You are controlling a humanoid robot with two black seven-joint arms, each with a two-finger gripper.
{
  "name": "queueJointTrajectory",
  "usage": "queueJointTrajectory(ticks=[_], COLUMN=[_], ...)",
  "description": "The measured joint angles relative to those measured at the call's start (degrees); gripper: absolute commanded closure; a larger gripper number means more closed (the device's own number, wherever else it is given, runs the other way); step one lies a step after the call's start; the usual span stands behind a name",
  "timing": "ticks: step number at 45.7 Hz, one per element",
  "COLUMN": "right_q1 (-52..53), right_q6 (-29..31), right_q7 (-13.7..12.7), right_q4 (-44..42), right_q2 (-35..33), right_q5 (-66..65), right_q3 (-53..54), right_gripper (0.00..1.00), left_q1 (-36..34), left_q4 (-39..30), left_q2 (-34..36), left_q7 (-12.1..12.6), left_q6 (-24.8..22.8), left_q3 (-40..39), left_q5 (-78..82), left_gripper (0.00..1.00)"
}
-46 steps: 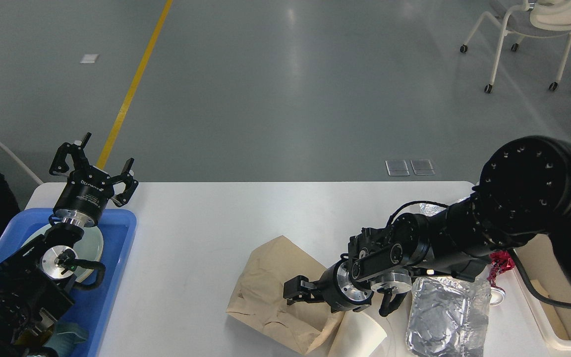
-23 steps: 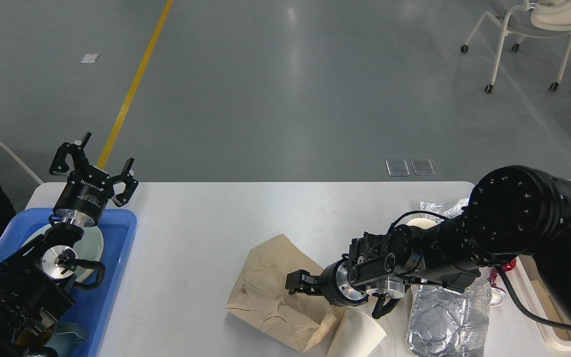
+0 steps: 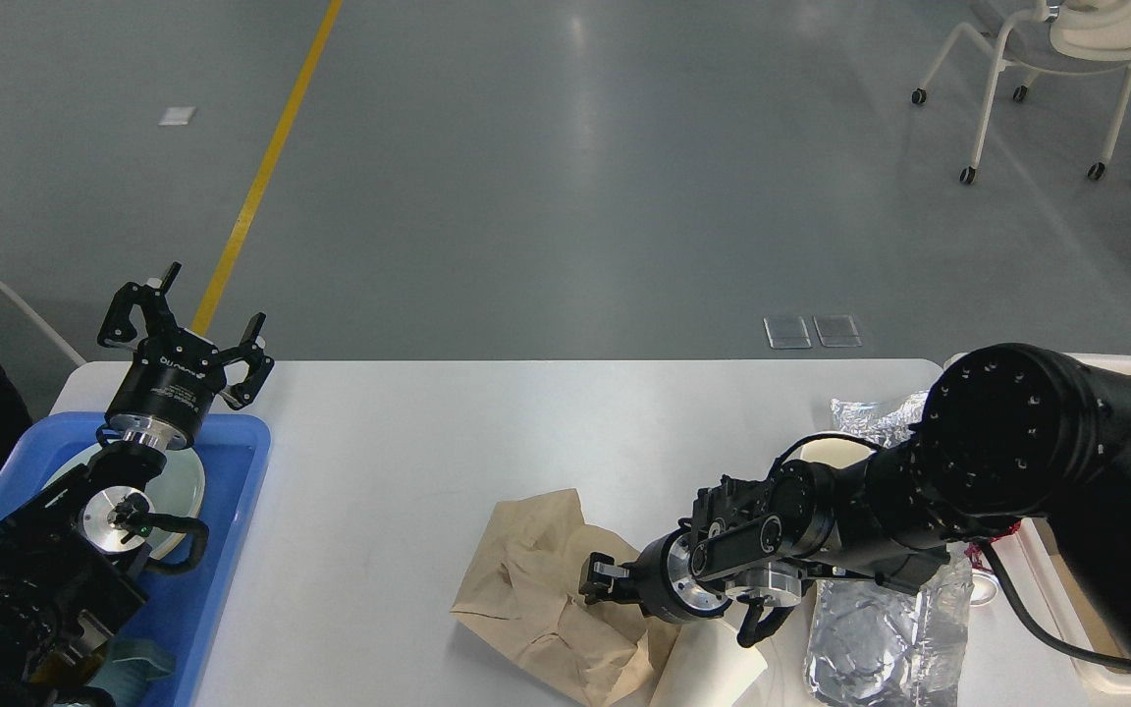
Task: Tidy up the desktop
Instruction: 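Grasp the brown paper bag with the right gripper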
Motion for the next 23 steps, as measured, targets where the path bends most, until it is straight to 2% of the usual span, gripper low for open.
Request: queueJointTrajectory(ticks=[5, 16, 23], right_q1=[0.1, 1.48, 6.73], right_q6=[0.37, 1.62, 6.63], right_q7=[-0.01, -0.02, -0.09], right_q4=[-0.05, 0.16, 2.05], right_q2=[0.03, -0.3, -3.96], right_q5=[0.01, 0.0, -0.23], right_q3=[-0.12, -0.14, -0.09], right_gripper=[0.99, 1.0, 1.0], left_q1=[0.0, 0.0, 0.0], left_q4=[0.0, 0.0, 0.0], left_q2=[0.0, 0.0, 0.0], left_q7=[0.0, 0.0, 0.0], left_q6=[0.0, 0.0, 0.0], left_q3=[0.0, 0.0, 0.0], left_q5=[0.0, 0.0, 0.0], left_gripper=[0.0, 0.0, 0.0])
